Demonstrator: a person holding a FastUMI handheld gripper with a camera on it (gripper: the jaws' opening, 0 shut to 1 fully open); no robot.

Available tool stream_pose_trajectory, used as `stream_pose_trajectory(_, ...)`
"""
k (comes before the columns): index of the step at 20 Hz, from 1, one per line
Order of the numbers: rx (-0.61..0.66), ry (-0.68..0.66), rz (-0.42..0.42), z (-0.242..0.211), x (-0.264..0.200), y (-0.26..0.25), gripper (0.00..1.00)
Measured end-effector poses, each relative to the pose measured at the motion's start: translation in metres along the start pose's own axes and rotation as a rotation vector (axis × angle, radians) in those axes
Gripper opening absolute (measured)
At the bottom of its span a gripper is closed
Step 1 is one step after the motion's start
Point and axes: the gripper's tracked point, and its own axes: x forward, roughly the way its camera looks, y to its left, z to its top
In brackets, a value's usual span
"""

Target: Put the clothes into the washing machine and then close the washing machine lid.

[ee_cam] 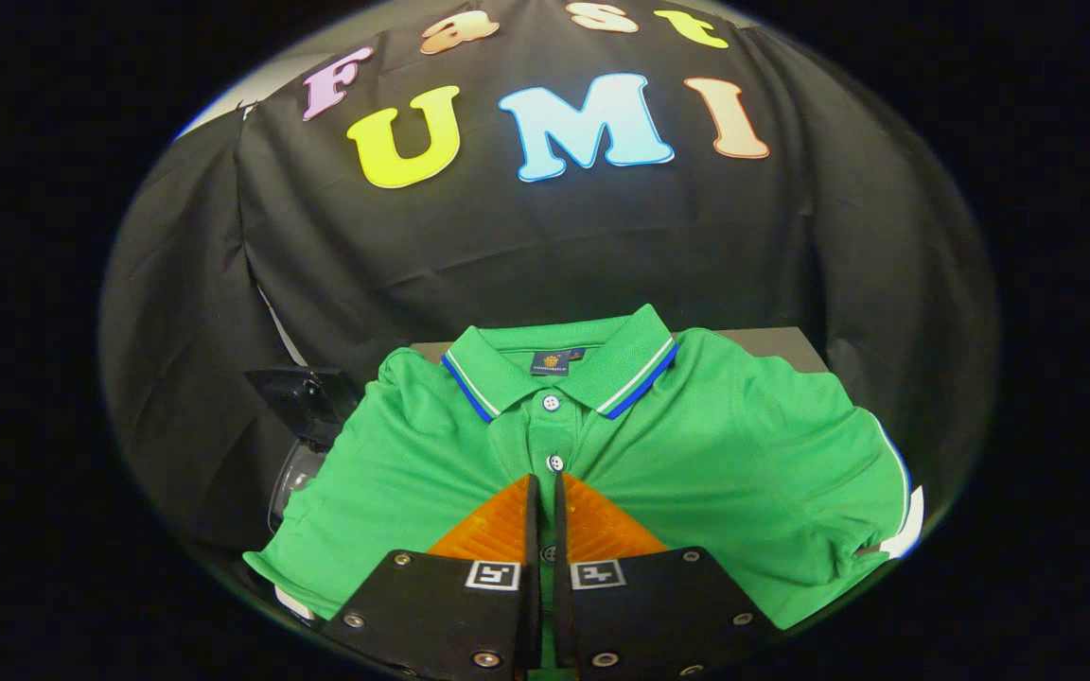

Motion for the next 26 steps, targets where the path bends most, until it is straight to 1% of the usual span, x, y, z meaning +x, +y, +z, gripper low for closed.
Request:
stream_pose_trajectory(2, 0.102, -0.036, 0.031, 0.006, -0.005, 0.002, 0.01)
stream_pose_trajectory(4, 0.149, -0.082, 0.052, 0.012, -0.008, 0.006, 0.0)
stream_pose_trajectory(6, 0.141, -0.134, 0.086, 0.022, -0.017, 0.019, 0.0)
stream_pose_trajectory(9, 0.133, -0.244, 0.105, 0.041, -0.031, 0.036, 0.01)
stream_pose_trajectory(12, 0.146, -0.325, 0.174, 0.059, -0.045, 0.07, 0.01)
stream_pose_trajectory(16, 0.106, -0.419, 0.225, 0.083, -0.059, 0.12, 0.01)
stream_pose_trajectory(18, 0.12, -0.443, 0.258, 0.087, -0.063, 0.146, 0.0)
stream_pose_trajectory(21, 0.106, -0.452, 0.274, 0.087, -0.062, 0.182, 0.0)
stream_pose_trajectory(26, 0.058, -0.418, 0.321, 0.072, -0.047, 0.25, 0.0)
